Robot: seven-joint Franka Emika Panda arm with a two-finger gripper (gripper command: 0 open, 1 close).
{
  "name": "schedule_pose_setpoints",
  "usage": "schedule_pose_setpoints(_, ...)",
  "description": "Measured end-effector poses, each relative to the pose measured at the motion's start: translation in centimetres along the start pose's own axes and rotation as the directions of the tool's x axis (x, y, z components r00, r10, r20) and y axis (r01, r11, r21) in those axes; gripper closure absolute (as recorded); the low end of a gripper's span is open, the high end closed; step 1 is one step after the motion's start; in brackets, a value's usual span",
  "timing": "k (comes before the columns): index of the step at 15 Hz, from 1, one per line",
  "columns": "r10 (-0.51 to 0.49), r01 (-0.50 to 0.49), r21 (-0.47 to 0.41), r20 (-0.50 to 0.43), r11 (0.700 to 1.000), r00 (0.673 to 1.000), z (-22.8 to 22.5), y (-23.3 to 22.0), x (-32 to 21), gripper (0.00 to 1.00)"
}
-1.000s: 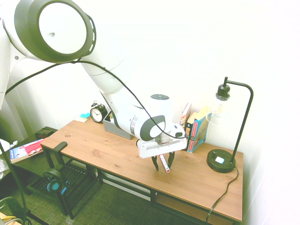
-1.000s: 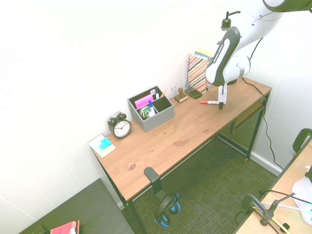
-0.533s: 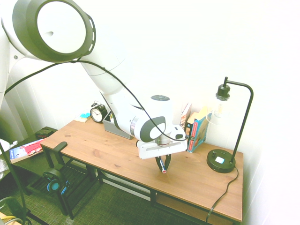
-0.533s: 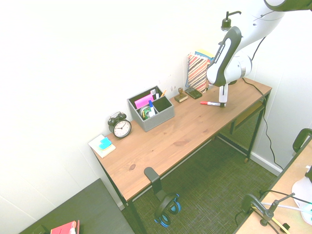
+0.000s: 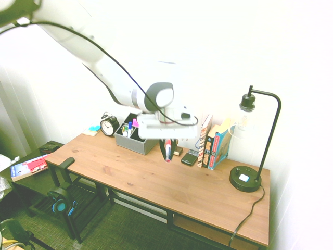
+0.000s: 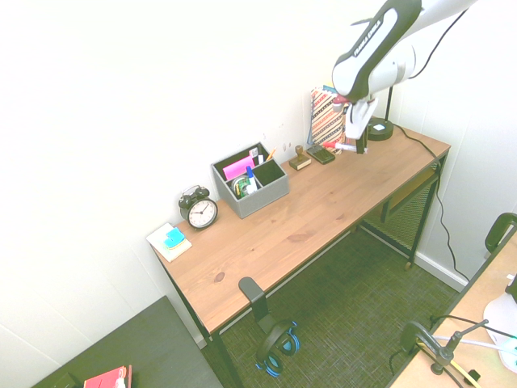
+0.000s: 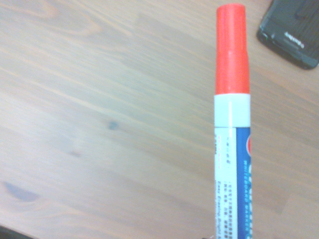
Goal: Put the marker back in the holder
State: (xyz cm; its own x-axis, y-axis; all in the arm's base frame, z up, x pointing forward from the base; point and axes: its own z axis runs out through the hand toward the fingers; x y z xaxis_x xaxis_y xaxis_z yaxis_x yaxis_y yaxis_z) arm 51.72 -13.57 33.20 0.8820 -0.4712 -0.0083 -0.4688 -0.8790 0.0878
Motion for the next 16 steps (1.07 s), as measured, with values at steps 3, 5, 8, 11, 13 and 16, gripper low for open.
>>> schedule_pose_setpoints(3, 0.148, -0.144, -0.057, 0.076, 0.988, 0.986, -7.3, -4.3, -5.1, 1.0)
schedule_pose_setpoints(5, 0.257, -0.247, -0.093, 0.113, 0.965, 0.96, -8.2, -8.4, -6.9, 1.0)
schedule_pose_setpoints(8, 0.406, -0.385, -0.141, 0.189, 0.912, 0.894, -6.0, -12.5, -6.6, 1.0)
schedule_pose_setpoints(11, 0.457, -0.444, -0.118, 0.314, 0.888, 0.832, -4.6, -14.9, -4.7, 1.0)
schedule_pose_setpoints(13, 0.463, -0.464, -0.091, 0.359, 0.881, 0.81, -4.0, -16.3, -3.0, 1.0)
schedule_pose_setpoints(16, 0.52, -0.55, -0.058, 0.419, 0.833, 0.744, -2.1, -17.3, 0.4, 1.0)
